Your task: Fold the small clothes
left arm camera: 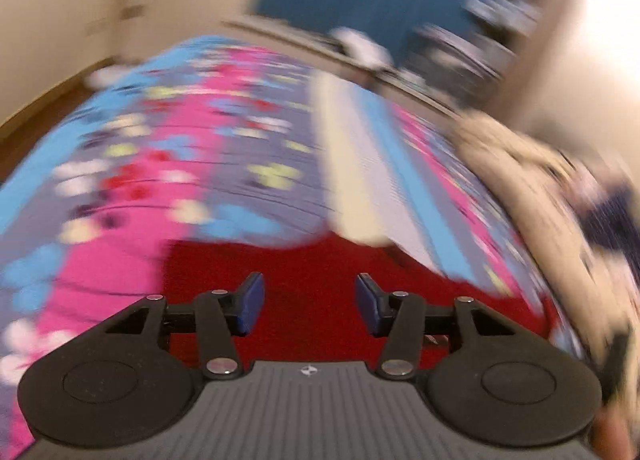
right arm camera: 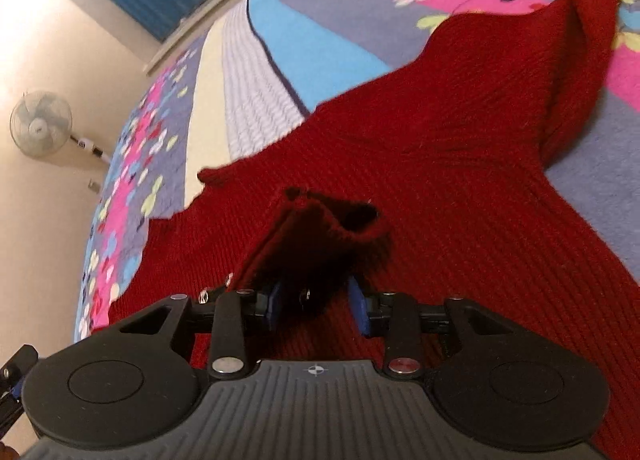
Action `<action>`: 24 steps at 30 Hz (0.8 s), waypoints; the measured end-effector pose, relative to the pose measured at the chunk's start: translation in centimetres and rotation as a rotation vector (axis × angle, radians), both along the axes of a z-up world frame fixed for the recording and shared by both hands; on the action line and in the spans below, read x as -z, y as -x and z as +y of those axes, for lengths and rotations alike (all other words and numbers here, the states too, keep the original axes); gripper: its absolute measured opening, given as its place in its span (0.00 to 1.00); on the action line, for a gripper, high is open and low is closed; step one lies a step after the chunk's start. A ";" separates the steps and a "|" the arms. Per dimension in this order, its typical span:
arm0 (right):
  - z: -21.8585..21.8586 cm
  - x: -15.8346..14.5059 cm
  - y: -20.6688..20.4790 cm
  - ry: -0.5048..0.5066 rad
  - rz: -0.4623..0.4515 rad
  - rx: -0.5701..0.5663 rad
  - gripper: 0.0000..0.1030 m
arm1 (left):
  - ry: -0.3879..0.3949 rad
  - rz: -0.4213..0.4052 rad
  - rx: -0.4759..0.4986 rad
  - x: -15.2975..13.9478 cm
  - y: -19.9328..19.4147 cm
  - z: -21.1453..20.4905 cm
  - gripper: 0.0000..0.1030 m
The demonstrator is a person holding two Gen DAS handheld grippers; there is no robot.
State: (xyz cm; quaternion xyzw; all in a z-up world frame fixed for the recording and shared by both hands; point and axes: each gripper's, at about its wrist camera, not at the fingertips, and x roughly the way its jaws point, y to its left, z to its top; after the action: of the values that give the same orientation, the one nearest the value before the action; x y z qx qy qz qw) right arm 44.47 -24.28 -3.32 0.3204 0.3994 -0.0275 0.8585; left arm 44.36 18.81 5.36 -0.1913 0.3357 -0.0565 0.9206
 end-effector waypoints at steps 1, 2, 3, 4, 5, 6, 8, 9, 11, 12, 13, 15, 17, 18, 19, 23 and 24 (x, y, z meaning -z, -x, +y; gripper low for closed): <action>0.0 -0.1 0.6 -0.006 -0.005 0.025 0.38 | -0.002 0.031 -0.075 0.2 -0.2 1.7 0.54; 0.0 -0.3 0.8 -0.020 -0.010 0.040 0.38 | -0.013 0.057 -0.117 0.3 -0.8 2.9 0.54; 0.2 -0.5 1.2 -0.036 -0.013 0.053 0.38 | -0.032 0.085 -0.155 0.1 -1.1 4.1 0.54; 0.2 -0.8 1.7 -0.040 -0.015 0.073 0.38 | -0.052 0.113 -0.186 0.5 -1.3 4.9 0.54; 0.3 -1.1 2.0 -0.039 -0.022 0.092 0.38 | -0.056 0.136 -0.207 0.7 -2.1 5.8 0.54; 0.6 -1.2 2.7 -0.024 -0.032 0.115 0.40 | -0.046 0.152 -0.219 0.7 -2.4 6.3 0.54; 0.3 -1.6 2.9 -0.024 -0.039 0.140 0.41 | 0.008 0.187 -0.220 1.5 -3.0 7.2 0.54; 0.2 -1.6 3.0 -0.029 -0.042 0.159 0.42 | 0.023 0.198 -0.215 1.7 -3.3 7.3 0.54; 0.3 -1.6 3.2 -0.041 -0.054 0.167 0.43 | 0.027 0.212 -0.199 2.5 -3.5 6.4 0.54; 0.2 -1.4 3.1 -0.061 -0.059 0.167 0.43 | 0.023 0.222 -0.184 2.9 -3.8 6.2 0.54; 0.1 -1.3 3.0 -0.075 -0.061 0.171 0.43 | 0.018 0.227 -0.177 3.4 -3.9 5.8 0.54; -0.3 -1.3 3.1 -0.087 -0.068 0.191 0.45 | 0.012 0.238 -0.179 4.3 -3.6 5.2 0.54; -0.5 -1.6 3.6 -0.083 -0.082 0.224 0.48 | 0.026 0.248 -0.187 5.0 -3.7 5.4 0.54; -0.6 -1.8 3.7 -0.082 -0.095 0.239 0.49 | 0.040 0.254 -0.190 5.4 -3.8 5.6 0.54; -0.7 -1.7 3.8 -0.082 -0.094 0.241 0.50 | 0.050 0.256 -0.191 5.7 -3.9 5.6 0.54; -0.7 0.5 2.0 -0.094 0.051 0.196 0.52 | 0.075 0.251 -0.164 6.4 -4.3 5.5 0.54; -0.5 0.6 1.7 -0.069 0.051 0.186 0.52 | 0.078 0.251 -0.155 6.7 -4.4 5.4 0.54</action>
State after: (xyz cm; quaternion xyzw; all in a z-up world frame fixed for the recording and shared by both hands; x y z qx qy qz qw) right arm 42.79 -24.78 -3.94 0.3847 0.3905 -0.1012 0.8302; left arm 48.72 24.21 -1.37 -0.2579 0.4299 0.0259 0.8649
